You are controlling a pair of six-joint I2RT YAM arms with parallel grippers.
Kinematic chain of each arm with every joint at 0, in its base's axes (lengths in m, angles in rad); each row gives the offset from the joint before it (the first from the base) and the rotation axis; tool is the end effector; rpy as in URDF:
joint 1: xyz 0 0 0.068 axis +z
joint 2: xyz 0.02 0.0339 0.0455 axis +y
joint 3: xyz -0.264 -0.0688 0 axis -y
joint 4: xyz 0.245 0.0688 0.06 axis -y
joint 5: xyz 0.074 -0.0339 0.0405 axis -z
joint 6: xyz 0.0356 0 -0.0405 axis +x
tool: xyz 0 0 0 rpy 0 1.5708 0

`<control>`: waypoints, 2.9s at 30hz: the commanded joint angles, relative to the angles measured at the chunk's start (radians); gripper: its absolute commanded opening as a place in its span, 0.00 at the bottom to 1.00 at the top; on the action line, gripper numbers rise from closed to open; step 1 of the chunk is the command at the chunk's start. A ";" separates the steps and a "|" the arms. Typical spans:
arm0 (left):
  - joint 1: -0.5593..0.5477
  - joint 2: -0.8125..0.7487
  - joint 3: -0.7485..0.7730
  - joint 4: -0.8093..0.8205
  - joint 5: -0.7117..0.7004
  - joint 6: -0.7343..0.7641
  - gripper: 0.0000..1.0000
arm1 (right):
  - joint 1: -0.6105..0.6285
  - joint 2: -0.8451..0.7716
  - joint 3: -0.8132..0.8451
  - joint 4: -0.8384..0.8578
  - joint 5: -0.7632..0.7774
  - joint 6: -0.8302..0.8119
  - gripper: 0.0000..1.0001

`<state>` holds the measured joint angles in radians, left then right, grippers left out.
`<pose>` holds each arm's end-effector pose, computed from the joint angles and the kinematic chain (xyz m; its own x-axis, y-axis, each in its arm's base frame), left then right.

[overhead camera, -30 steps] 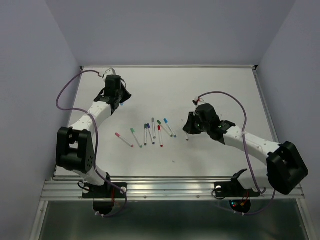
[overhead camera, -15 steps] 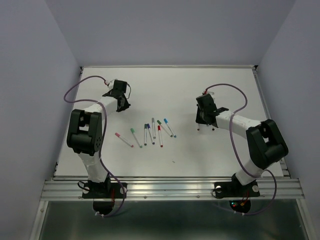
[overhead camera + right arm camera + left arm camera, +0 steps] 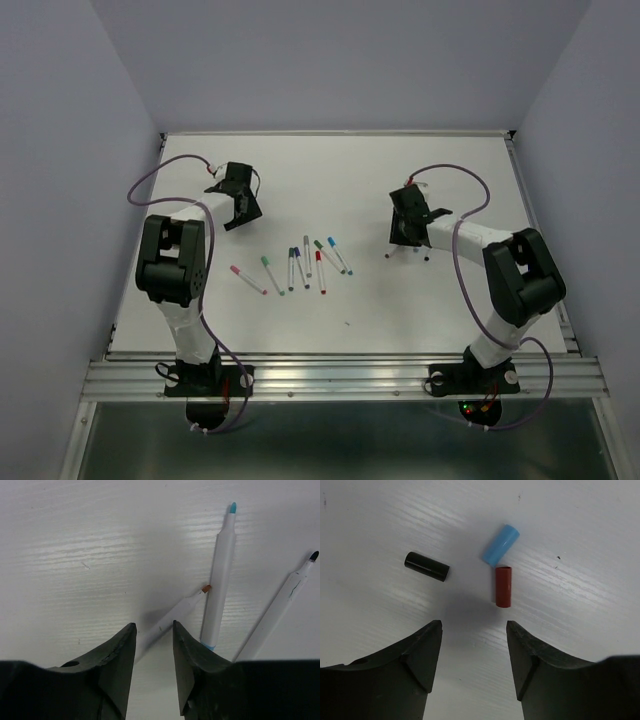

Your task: Open the pen caps

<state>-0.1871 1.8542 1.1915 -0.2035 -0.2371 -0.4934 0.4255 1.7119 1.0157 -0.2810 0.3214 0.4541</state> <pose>0.3889 -0.0651 0.1808 -0.6741 -0.3409 -0.6552 -0.3270 0.9332 -0.1492 0.3179 0.1317 0.1745 -0.7797 0.1036 -0.6175 0.1239 0.9922 0.0100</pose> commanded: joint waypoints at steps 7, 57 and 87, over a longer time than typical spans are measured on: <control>0.008 -0.215 -0.029 0.042 0.125 0.019 0.92 | -0.004 -0.152 0.043 0.019 -0.230 -0.187 0.69; 0.008 -0.731 -0.274 0.084 0.157 -0.062 0.99 | 0.328 0.153 0.107 -0.055 -0.097 -0.149 0.54; -0.207 -0.596 -0.296 0.412 0.598 -0.162 0.99 | 0.328 -0.215 0.058 0.250 -0.539 -0.161 0.01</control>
<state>-0.3641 1.2381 0.8436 0.1230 0.3294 -0.6331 0.7475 1.5257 1.1049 -0.1375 -0.1051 0.2806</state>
